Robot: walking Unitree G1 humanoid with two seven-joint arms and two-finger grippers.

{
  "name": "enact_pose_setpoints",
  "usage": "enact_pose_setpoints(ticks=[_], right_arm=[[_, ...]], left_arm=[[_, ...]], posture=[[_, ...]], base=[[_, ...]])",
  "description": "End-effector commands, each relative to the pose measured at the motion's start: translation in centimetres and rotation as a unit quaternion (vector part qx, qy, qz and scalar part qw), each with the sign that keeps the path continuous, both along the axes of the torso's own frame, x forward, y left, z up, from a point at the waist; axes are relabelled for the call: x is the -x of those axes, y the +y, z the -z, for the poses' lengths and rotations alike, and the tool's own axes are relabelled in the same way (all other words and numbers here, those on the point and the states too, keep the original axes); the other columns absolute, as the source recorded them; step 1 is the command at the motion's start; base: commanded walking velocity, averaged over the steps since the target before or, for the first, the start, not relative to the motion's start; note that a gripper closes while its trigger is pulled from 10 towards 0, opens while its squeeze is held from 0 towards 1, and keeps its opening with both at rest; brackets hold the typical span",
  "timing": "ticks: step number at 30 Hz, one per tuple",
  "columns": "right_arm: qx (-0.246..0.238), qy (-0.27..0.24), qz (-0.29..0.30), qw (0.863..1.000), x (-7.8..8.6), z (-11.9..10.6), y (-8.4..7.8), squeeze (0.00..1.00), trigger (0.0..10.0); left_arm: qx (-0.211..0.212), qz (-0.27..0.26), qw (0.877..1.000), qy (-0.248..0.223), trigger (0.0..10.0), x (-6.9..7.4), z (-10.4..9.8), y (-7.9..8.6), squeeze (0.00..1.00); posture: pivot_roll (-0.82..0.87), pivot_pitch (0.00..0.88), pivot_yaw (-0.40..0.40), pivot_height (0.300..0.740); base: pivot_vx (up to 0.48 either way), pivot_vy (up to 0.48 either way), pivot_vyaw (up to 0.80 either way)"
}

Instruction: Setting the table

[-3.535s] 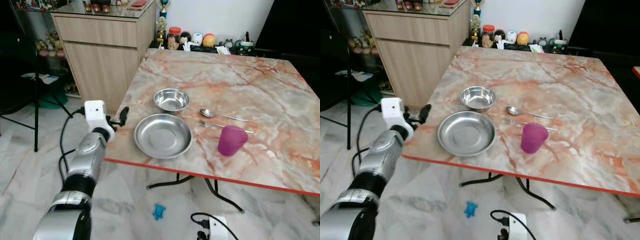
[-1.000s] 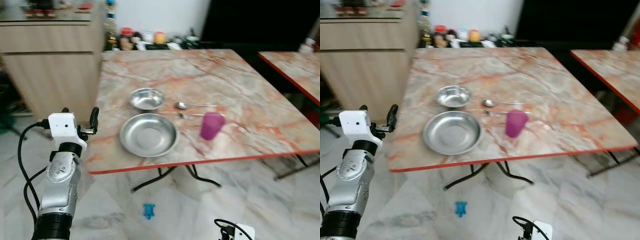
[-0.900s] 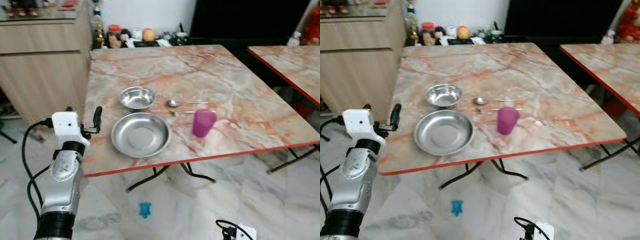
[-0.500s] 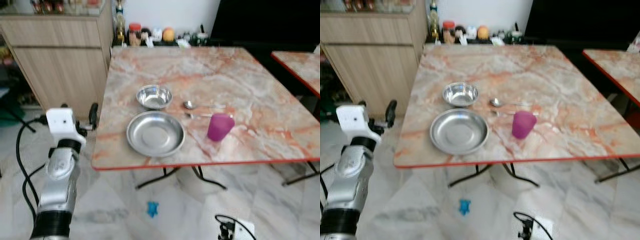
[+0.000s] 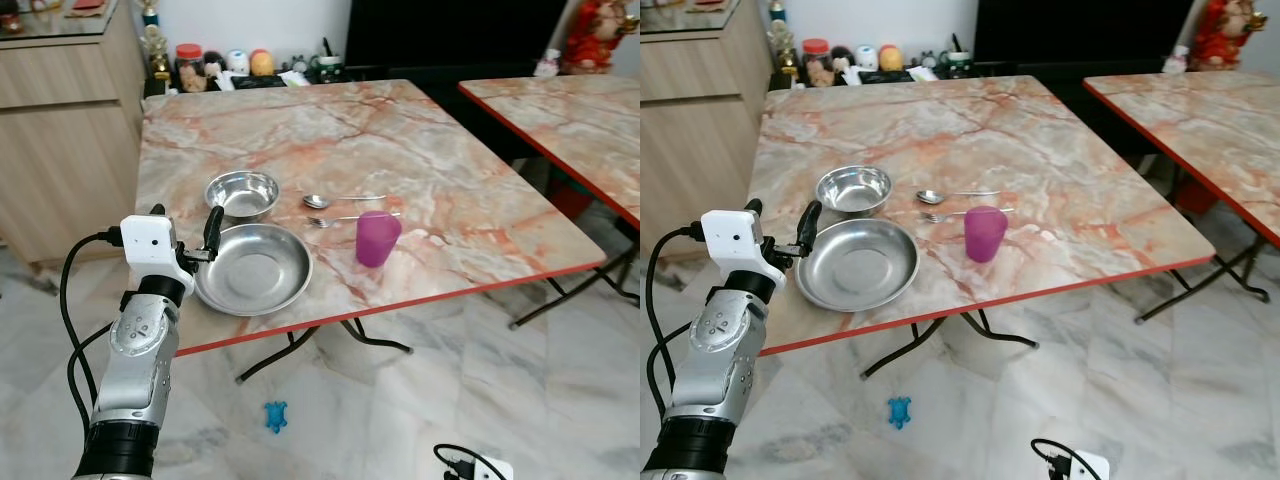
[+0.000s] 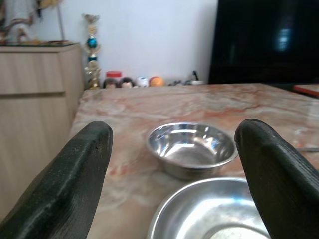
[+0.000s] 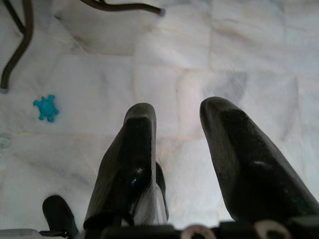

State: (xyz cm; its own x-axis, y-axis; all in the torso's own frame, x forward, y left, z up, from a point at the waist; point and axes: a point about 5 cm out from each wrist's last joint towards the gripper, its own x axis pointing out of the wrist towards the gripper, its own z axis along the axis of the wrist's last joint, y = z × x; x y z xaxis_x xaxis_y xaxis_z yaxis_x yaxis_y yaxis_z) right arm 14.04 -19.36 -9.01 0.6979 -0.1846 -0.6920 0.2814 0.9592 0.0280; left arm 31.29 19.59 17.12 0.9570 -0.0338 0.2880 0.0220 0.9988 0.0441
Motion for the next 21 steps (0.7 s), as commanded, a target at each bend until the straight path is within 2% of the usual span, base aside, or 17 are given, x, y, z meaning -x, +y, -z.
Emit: enact_pose_setpoints(ticks=[1,12,16,21], right_arm=[[-0.001,0.013,0.006,1.0,0.6,0.24,-0.35,0.0,10.0],[0.005,0.025,-0.012,1.0,0.64,0.32,-0.54,0.0,10.0],[0.003,0.029,-0.01,1.0,0.8,0.41,-0.53,0.0,10.0],[0.0,0.031,-0.005,1.0,0.94,0.46,-0.55,0.0,10.0]], left_arm=[[0.0,0.002,1.0,0.001,10.0,0.13,-0.14,-0.1,0.0],[0.004,-0.001,1.0,0.007,10.0,0.17,0.07,0.05,0.0],[0.004,-0.003,1.0,0.009,10.0,0.25,0.15,0.09,0.0],[0.003,-0.005,1.0,0.01,10.0,0.25,0.18,0.25,0.0]], posture=[[0.16,0.0,-0.049,0.74],[0.15,0.0,-0.049,0.74],[0.15,0.0,-0.049,0.74],[0.15,0.0,-0.048,0.74]], base=[[0.0,0.0,0.0],[0.0,0.0,0.0],[0.0,0.0,0.6],[0.0,0.0,0.0]])
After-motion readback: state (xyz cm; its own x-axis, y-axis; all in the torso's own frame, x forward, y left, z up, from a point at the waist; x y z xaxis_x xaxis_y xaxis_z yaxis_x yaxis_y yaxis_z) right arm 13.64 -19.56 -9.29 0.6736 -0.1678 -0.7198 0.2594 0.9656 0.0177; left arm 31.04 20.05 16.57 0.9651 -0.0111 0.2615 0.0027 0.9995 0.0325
